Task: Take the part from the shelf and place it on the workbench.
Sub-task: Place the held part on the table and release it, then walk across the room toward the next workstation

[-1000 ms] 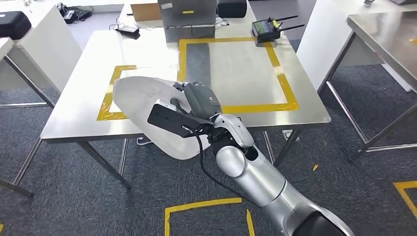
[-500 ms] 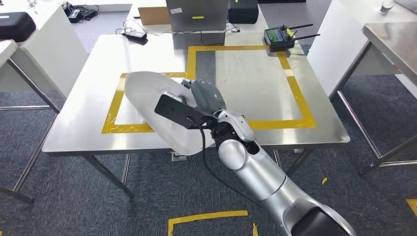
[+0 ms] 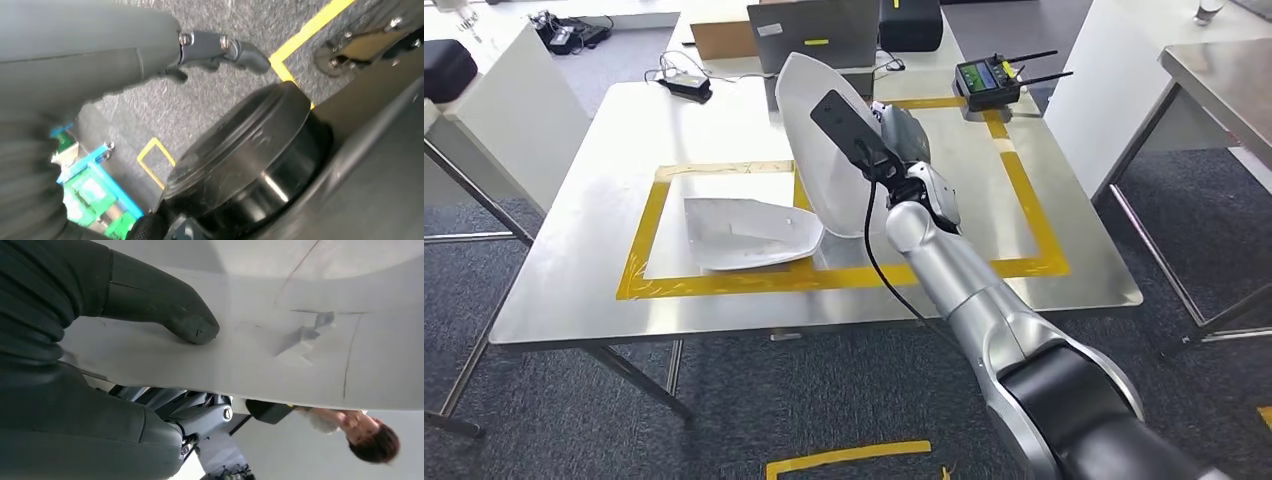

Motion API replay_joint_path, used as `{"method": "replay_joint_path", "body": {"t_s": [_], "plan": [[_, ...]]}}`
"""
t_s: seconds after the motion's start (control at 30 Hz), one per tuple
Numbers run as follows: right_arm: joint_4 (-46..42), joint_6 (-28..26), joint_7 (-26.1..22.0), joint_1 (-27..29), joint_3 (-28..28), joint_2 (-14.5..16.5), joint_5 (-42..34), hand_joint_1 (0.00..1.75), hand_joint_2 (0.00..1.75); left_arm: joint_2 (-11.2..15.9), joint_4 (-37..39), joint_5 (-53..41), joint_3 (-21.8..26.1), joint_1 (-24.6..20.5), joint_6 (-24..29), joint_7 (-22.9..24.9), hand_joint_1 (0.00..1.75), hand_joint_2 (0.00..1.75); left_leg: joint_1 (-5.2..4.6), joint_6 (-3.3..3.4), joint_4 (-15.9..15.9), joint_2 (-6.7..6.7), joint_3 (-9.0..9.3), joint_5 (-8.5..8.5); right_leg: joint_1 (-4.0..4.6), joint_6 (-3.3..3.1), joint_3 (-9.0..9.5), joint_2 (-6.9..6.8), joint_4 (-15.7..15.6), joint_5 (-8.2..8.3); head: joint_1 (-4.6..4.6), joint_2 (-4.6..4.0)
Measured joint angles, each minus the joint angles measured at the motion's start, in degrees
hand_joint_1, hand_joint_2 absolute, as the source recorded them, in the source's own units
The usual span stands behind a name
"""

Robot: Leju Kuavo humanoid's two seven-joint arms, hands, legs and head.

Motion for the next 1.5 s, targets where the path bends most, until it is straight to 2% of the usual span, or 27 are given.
{"method": "replay_joint_path", "body": {"t_s": [0.03,0.1,0.17,0.3,0.47,0.6,0.67,0.73,0.8,0.87,0.9,0.93,0.97,1.03,1.07,1.1,1.13,1.2,1.23,1.27,1.33,1.37,1.4,1.43,1.47,1.5], "plan": [[1.27,-0.16,-0.14,-0.28,-0.34,0.05,0.32,0.87,0.87,-0.08,-0.01,-0.01,-0.01,-0.03,0.00,-0.12,0.00,1.75,-0.04,0.30,-0.32,0.05,0.07,-0.05,0.12,0.01,-0.01,0.02,0.07,-0.16,0.01,0.00],[2.81,-0.09,-0.50,-0.53,-0.80,0.23,0.74,0.00,0.00,-0.16,-0.02,-0.02,-0.02,-0.07,0.00,-0.02,0.00,1.75,-0.01,0.56,-0.31,-0.02,0.28,0.64,0.29,-0.43,0.17,0.01,-0.02,-0.36,0.18,0.00],[3.74,0.18,-0.69,-0.94,-0.96,0.52,1.10,0.00,0.00,-0.21,-0.02,-0.05,-0.03,-0.16,0.00,0.38,0.00,1.75,-0.07,0.71,-0.35,-0.10,0.29,0.57,0.34,-0.82,0.35,0.00,-0.32,-0.32,0.25,0.00],[4.98,0.63,-0.80,-1.50,-1.02,1.02,1.83,0.00,0.00,-0.29,0.08,-0.05,-0.03,-0.24,0.00,0.78,0.00,0.00,-0.11,1.13,-0.34,-0.15,0.38,0.37,0.33,-0.46,0.72,-0.02,-0.91,-0.24,0.25,0.00],[5.20,0.38,-1.97,-1.47,-1.02,1.12,1.91,0.00,0.00,-0.28,0.31,-0.21,-0.05,0.01,-0.01,1.78,0.00,0.00,-0.20,1.36,-0.32,-0.14,0.40,0.34,0.21,0.71,0.83,-0.01,-1.17,-0.16,0.25,0.00],[4.71,-1.15,-4.11,-1.06,-1.03,1.28,1.69,0.00,0.00,-0.23,0.39,-0.20,-0.08,0.33,-0.10,2.74,0.00,0.00,-0.21,1.41,-0.32,-0.11,0.45,0.38,0.19,0.99,0.83,0.00,-1.18,-0.09,0.23,0.00],[3.10,-2.39,-5.61,-0.39,-1.04,1.55,1.11,0.00,0.00,-0.14,0.42,-0.14,-0.09,0.58,-0.14,2.82,0.00,0.00,-0.39,1.79,-0.46,-0.07,0.58,0.42,0.03,1.50,0.97,0.01,-1.50,0.10,0.22,0.00],[-0.11,-3.19,-6.48,0.62,-1.04,1.80,0.37,0.00,0.00,-0.09,0.45,-0.04,-0.09,0.91,-0.20,2.74,0.00,0.00,-0.17,2.38,-1.71,0.18,1.26,1.09,-0.07,2.15,1.07,0.01,-1.40,-0.14,0.23,0.00],[-4.26,-3.69,-6.72,1.73,-1.04,1.86,-0.34,0.00,0.00,-0.09,0.46,0.10,-0.09,1.21,-0.81,2.69,0.00,0.00,0.20,2.75,-3.11,0.51,1.91,1.94,-0.11,2.44,-0.23,-0.07,1.91,-2.57,0.36,0.00],[-8.09,-4.08,-6.69,3.12,-1.03,1.85,-0.97,0.00,0.00,-0.04,0.46,0.26,-0.08,1.47,-1.44,2.68,0.00,0.00,0.21,2.80,-3.37,0.62,1.90,2.20,-0.44,2.81,-3.04,-0.16,8.42,-6.12,0.48,0.00],[-10.26,-4.27,-6.58,4.21,-1.03,1.80,-1.25,0.00,0.00,-0.03,0.47,0.36,-0.05,1.63,-1.60,2.68,0.00,0.00,0.27,2.67,-3.30,0.62,1.78,2.26,-0.68,3.04,-4.17,-0.19,11.11,-7.08,0.49,0.00],[-12.92,-4.52,-6.48,5.60,-0.97,1.72,-1.50,0.00,0.00,-0.03,0.48,0.49,-0.02,1.81,-1.70,2.67,0.00,0.00,0.40,2.46,-3.16,0.61,1.61,2.30,-0.96,3.29,-4.56,-0.25,12.21,-7.04,0.50,0.00],[-16.15,-4.90,-6.42,7.09,-0.84,1.63,-1.80,0.00,0.00,-0.04,0.48,0.63,0.02,2.00,-1.79,2.66,0.00,0.00,0.62,2.15,-2.90,0.60,1.35,2.31,-1.27,3.58,-4.01,-0.34,11.31,-6.02,0.50,0.00],[-23.10,-5.84,-6.59,9.52,-0.37,1.48,-2.43,0.00,0.00,-0.02,0.48,0.84,0.08,2.29,-1.88,2.64,0.00,0.00,1.19,1.19,-1.96,0.60,0.63,2.19,-1.86,4.33,-0.71,-0.60,5.09,-3.18,0.50,0.00],[-26.32,-6.42,-6.83,10.46,-0.07,1.40,-2.83,0.00,0.00,0.09,0.45,0.90,0.09,2.40,-1.90,2.62,0.00,0.00,1.34,0.58,-1.46,0.52,0.30,2.10,-1.91,4.47,0.63,-0.49,2.63,-2.05,0.57,0.00],[-29.50,-7.03,-7.12,11.44,0.21,1.25,-3.20,0.00,0.00,0.19,0.43,0.95,0.10,2.51,-1.94,2.58,0.00,0.00,1.34,-0.03,-0.96,0.43,0.07,2.01,-1.98,4.24,1.41,-0.33,1.17,-1.65,0.62,0.00],[-32.63,-7.61,-7.39,12.50,0.49,1.07,-3.55,0.00,0.00,0.28,0.41,0.99,0.14,2.64,-1.98,2.53,0.00,0.00,1.25,-0.59,-0.65,0.30,-0.09,2.03,-1.89,3.63,1.40,-0.10,1.04,-1.79,0.66,0.00],[-38.67,-8.50,-7.77,14.61,1.07,0.74,-4.08,0.00,0.00,0.32,0.41,1.08,0.23,2.94,-2.03,2.37,0.00,0.00,1.22,-1.52,-0.50,0.13,-0.39,2.26,-1.86,1.88,0.81,0.12,1.49,-1.71,0.71,0.00],[-41.12,-8.71,-7.85,15.40,1.40,0.66,-4.20,0.00,0.00,0.31,0.42,1.09,0.28,3.07,-2.03,2.29,0.00,0.00,1.30,-1.81,-0.25,0.13,-0.71,1.91,-1.80,1.14,0.44,0.12,1.55,-1.53,0.71,0.00],[-43.25,-8.84,-7.91,16.04,1.70,0.59,-4.27,0.00,0.00,0.32,0.42,1.09,0.33,3.18,-2.03,2.22,0.00,0.00,1.35,-1.97,0.76,0.14,-1.20,0.78,-1.76,0.58,0.07,0.10,1.48,-1.15,0.71,0.00],[-46.39,-8.86,-7.93,17.12,2.15,0.42,-4.35,0.00,0.00,0.32,0.42,1.08,0.41,3.25,-2.41,2.16,0.00,0.00,1.19,-1.88,6.10,0.07,-2.84,-3.77,-1.51,-0.24,-0.79,0.11,1.34,-0.24,0.68,0.00],[-47.57,-8.86,-7.92,17.69,2.28,0.30,-4.39,0.00,0.00,0.32,0.42,1.07,0.43,3.26,-2.72,2.15,0.00,0.00,1.03,-1.75,9.75,0.00,-3.73,-6.23,-1.26,-0.49,-1.27,0.12,1.30,0.20,0.69,0.00],[-48.48,-8.86,-7.91,18.23,2.38,0.17,-4.42,0.00,0.00,0.32,0.42,1.04,0.43,3.26,-3.06,2.15,0.00,0.00,0.84,-1.57,12.95,-0.06,-4.28,-7.99,-0.96,-0.68,-1.80,0.12,1.30,0.65,0.70,0.00],[-49.21,-8.87,-7.92,18.71,2.47,0.02,-4.48,0.00,0.00,0.32,0.42,0.97,0.43,3.27,-3.38,2.15,0.00,0.00,0.64,-1.29,14.78,-0.11,-4.17,-8.71,-0.63,-0.83,-2.40,0.12,1.31,1.12,0.71,0.00],[-49.80,-8.90,-7.96,19.10,2.54,-0.11,-4.53,0.00,0.00,0.32,0.42,0.86,0.43,3.31,-3.52,2.17,0.00,0.00,0.41,-0.85,14.72,-0.16,-3.17,-8.40,-0.30,-0.95,-3.04,0.14,1.32,1.62,0.71,0.00],[-50.32,-8.98,-8.08,19.39,2.58,-0.23,-4.61,0.00,0.00,0.31,0.42,0.73,0.43,3.38,-3.64,2.21,0.00,0.00,0.12,-0.26,12.73,-0.22,-1.23,-7.42,0.01,-1.02,-3.69,0.19,1.32,2.16,0.71,0.00]]}}
